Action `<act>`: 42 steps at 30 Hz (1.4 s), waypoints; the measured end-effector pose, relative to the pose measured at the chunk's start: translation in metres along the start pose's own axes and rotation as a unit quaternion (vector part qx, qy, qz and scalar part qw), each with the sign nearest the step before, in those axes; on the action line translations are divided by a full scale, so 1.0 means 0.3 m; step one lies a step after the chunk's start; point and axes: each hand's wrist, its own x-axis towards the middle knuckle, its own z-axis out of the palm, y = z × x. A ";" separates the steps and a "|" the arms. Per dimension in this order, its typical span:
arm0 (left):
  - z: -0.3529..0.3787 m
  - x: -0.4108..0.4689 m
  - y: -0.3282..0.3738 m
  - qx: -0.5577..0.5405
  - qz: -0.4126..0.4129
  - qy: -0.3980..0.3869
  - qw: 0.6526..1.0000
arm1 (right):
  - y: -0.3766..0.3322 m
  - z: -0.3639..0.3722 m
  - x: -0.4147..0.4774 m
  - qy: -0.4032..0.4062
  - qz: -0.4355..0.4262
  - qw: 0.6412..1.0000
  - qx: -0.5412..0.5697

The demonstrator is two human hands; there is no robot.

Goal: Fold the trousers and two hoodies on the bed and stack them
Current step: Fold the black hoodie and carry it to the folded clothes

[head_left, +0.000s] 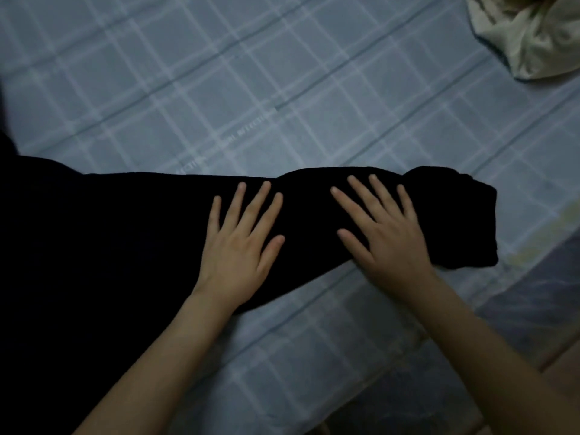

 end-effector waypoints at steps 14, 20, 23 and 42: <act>-0.010 0.110 0.193 -0.044 0.124 0.058 0.990 | 0.237 -0.058 -0.217 0.141 0.003 0.984 0.109; 0.035 0.143 0.245 -0.012 0.165 0.023 0.986 | 0.323 -0.157 -0.377 0.019 -0.001 0.993 0.119; 0.057 0.132 0.247 0.018 0.163 0.017 0.986 | 0.228 -0.137 -0.358 0.069 0.032 0.991 0.109; 0.084 -0.027 -0.053 0.007 0.028 0.063 0.998 | 0.017 0.052 -0.070 0.084 0.078 0.993 0.016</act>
